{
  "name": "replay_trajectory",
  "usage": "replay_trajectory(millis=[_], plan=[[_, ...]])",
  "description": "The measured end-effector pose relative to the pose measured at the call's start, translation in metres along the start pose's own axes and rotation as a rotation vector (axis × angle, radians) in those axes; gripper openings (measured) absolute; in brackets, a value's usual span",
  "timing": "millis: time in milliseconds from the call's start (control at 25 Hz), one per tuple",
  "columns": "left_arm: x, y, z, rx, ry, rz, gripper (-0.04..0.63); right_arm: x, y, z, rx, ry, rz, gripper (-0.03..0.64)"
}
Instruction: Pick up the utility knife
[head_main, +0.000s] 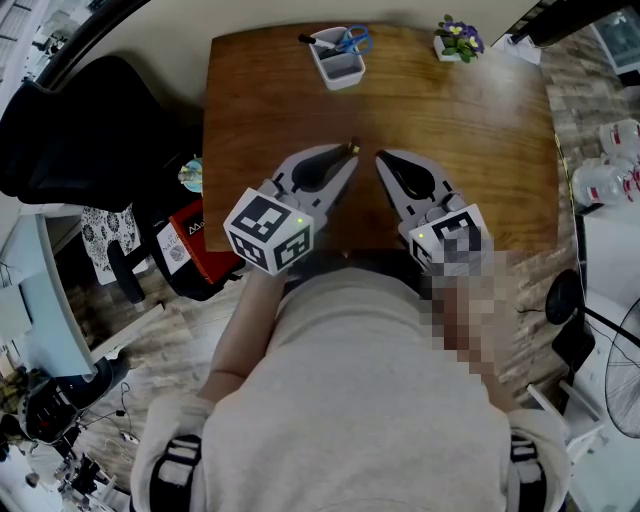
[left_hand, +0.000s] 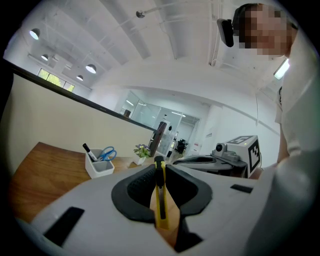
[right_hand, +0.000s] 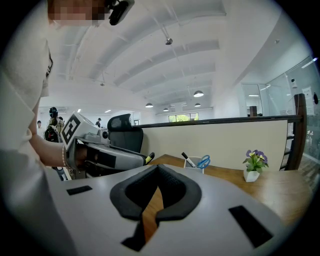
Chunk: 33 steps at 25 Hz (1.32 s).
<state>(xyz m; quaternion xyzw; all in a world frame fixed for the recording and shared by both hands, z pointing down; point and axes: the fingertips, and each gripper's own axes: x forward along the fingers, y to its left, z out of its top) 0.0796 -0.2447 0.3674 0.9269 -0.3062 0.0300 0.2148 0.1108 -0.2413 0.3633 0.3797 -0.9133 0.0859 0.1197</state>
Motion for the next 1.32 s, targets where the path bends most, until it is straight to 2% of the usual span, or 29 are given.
replay_trajectory(millis=[1320], plan=[[0.0005,0.0019,-0.0017,-0.025,-0.007,0.013,0.074,0.0018,-0.0021,-0.0056,-0.002,0.017,-0.008,0.012]])
